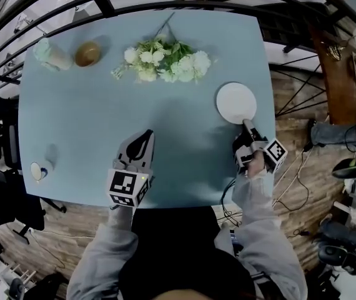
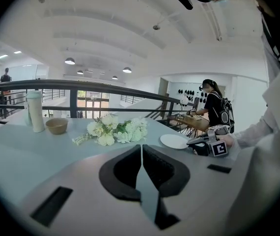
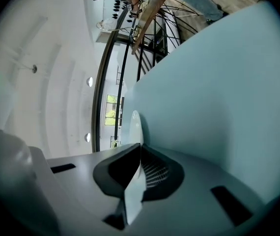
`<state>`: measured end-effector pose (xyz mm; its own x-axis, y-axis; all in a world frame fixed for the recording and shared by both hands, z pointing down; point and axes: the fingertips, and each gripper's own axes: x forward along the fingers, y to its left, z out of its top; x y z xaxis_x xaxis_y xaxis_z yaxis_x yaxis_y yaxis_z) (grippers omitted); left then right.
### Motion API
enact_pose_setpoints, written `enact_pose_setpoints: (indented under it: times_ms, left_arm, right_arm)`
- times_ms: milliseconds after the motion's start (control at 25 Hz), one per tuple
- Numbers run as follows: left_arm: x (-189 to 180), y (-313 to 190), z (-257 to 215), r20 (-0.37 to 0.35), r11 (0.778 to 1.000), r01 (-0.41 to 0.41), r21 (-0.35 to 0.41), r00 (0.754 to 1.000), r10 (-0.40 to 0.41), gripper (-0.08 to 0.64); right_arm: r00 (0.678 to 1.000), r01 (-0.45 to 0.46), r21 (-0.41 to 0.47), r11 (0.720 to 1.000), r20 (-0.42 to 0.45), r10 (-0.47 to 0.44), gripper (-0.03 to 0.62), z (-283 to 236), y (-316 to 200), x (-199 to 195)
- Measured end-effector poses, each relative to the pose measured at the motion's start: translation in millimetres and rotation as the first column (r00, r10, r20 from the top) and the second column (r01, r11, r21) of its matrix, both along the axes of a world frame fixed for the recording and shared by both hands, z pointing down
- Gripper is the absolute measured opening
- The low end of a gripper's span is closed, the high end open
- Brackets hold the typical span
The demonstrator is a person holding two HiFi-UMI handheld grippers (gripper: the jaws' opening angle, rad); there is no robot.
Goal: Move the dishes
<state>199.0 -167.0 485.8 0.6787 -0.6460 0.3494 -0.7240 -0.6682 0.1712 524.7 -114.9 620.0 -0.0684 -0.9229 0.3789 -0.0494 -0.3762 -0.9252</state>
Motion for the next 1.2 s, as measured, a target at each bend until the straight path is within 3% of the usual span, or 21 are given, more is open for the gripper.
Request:
enact_pose_setpoints:
  times_ms: [320, 600, 840, 1200]
  left_arm:
    - [-22, 15, -1, -0.002, 0.999, 0.046, 0.002, 0.999, -0.046, 0.025]
    - [-49, 17, -10, -0.017, 0.996, 0.086, 0.036, 0.996, -0.086, 0.025]
    - [-105, 11, -15, -0.027, 0.988, 0.143, 0.053, 0.99, -0.142, 0.025]
    - [-222, 7, -14, -0.017, 0.974, 0.223, 0.042, 0.975, -0.223, 0.025]
  right_arm:
    - [0.999, 0.045, 0.067, 0.997, -0.023, -0.043, 0.017, -29, 6, -15]
    - [0.992, 0.123, 0.131, 0.984, -0.02, -0.121, 0.017, -58, 0, -55]
    - [0.982, 0.187, 0.155, 0.97, -0.025, -0.186, 0.017, -72, -10, -120]
    - [0.946, 0.322, 0.151, 0.934, -0.019, -0.323, 0.017, -80, -33, -254]
